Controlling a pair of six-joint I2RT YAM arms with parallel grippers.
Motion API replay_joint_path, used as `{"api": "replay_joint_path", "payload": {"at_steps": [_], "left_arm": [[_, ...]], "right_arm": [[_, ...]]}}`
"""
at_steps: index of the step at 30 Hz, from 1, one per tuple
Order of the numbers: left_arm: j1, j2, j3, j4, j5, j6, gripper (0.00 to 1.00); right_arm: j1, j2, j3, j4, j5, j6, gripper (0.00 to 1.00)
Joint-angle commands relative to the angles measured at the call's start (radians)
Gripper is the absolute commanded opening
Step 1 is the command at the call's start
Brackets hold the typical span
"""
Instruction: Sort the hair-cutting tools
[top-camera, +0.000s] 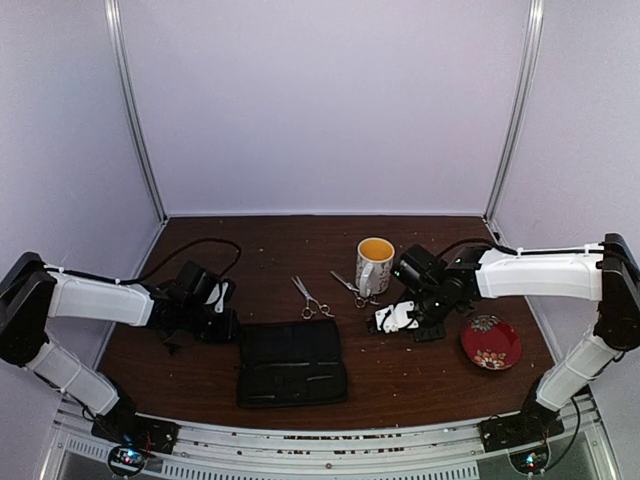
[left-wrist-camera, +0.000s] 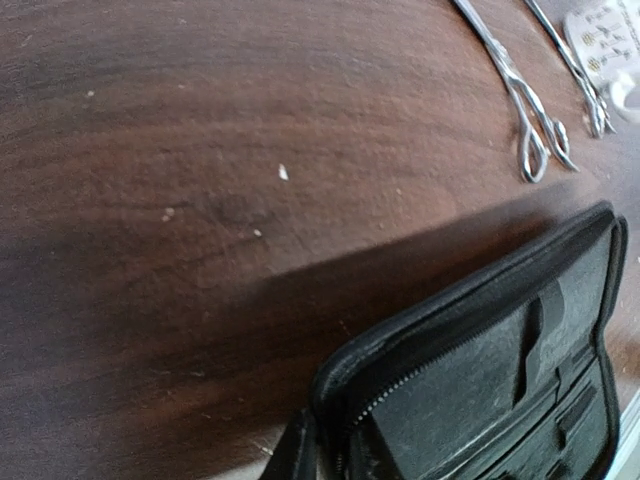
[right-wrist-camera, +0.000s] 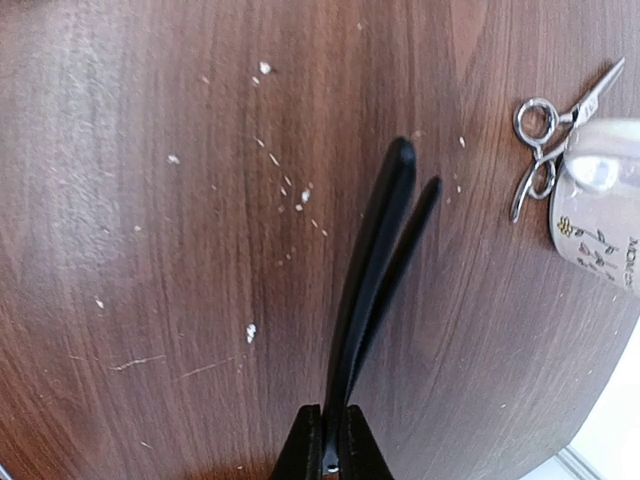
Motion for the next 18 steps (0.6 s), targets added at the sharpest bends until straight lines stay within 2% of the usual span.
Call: {"api": "replay_joint_path", "payload": {"at_steps": [1, 2, 9, 18], "left_arm": [[-0.005, -0.035, -0.053, 0.111, 0.083, -0.048, 0.03], [-0.008, -0.037, -0.061, 0.124, 0.087, -0.057, 0.00], [-0.082, -0.079, -0.068, 0.170, 0.072, -0.087, 0.00], [-0.165, -0.130, -0.069, 0.165, 0.002, -0.110, 0.00]], "right_arm": [[0.054, -0.005, 0.050, -0.026, 0.035, 0.016, 0.00], [0.069, 0.004, 0.063, -0.031, 0.040, 0.015, 0.00], [0.181, 0.094, 0.185, -0.107, 0.104, -0.011, 0.00], [0.247, 0.286, 0.367, -0.247, 0.157, 0.015, 0.00]]}}
